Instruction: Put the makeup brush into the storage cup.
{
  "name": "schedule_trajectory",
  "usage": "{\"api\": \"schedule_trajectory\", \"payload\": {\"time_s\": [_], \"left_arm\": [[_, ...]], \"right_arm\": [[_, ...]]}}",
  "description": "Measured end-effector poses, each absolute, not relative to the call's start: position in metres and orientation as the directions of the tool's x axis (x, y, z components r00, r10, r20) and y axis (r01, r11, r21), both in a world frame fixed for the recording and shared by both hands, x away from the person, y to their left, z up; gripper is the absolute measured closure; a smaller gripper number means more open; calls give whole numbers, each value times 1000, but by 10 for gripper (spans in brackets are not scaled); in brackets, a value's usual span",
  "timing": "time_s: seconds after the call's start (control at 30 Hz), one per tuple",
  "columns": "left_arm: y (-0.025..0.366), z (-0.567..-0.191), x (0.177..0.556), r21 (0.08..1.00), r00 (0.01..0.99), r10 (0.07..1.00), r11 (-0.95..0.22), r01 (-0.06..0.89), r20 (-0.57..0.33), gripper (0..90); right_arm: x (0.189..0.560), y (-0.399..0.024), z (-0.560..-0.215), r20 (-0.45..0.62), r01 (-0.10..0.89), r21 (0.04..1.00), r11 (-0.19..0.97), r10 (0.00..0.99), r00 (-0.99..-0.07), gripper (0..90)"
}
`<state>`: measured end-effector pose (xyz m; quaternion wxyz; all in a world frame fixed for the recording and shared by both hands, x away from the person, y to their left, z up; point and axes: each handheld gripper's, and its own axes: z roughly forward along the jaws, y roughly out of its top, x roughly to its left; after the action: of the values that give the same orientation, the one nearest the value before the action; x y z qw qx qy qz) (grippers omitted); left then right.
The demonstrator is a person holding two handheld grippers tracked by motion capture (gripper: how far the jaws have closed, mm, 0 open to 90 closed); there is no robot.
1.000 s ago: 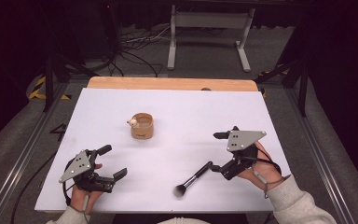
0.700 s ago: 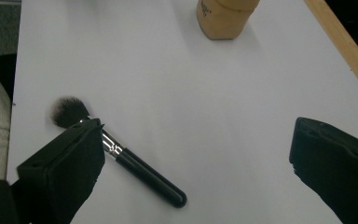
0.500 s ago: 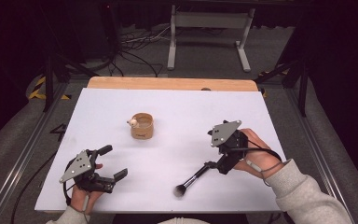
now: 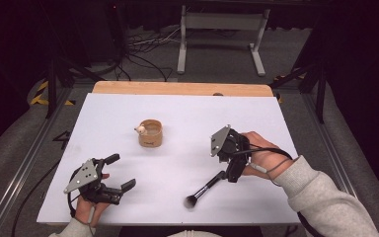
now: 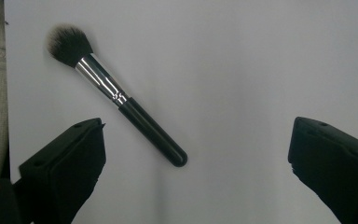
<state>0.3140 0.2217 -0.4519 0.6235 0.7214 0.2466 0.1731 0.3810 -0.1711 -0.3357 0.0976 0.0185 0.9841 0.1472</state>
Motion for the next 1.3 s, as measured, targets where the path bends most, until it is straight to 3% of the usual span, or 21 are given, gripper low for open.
{"api": "schedule_trajectory", "payload": {"time_s": [0.43,0.63,1.3], "left_arm": [[222,-453,315,983,819,570,-99,152,-69,0],[222,-453,316,984,819,569,-96,151,-70,0],[222,-454,316,983,820,567,-93,156,-76,0]], "right_arm": [[393,-161,-344,-136,16,208,978,45,-990,52],[398,-158,-351,-91,21,173,985,38,-995,113],[399,-153,-382,-72,-4,161,987,8,-997,102]]}}
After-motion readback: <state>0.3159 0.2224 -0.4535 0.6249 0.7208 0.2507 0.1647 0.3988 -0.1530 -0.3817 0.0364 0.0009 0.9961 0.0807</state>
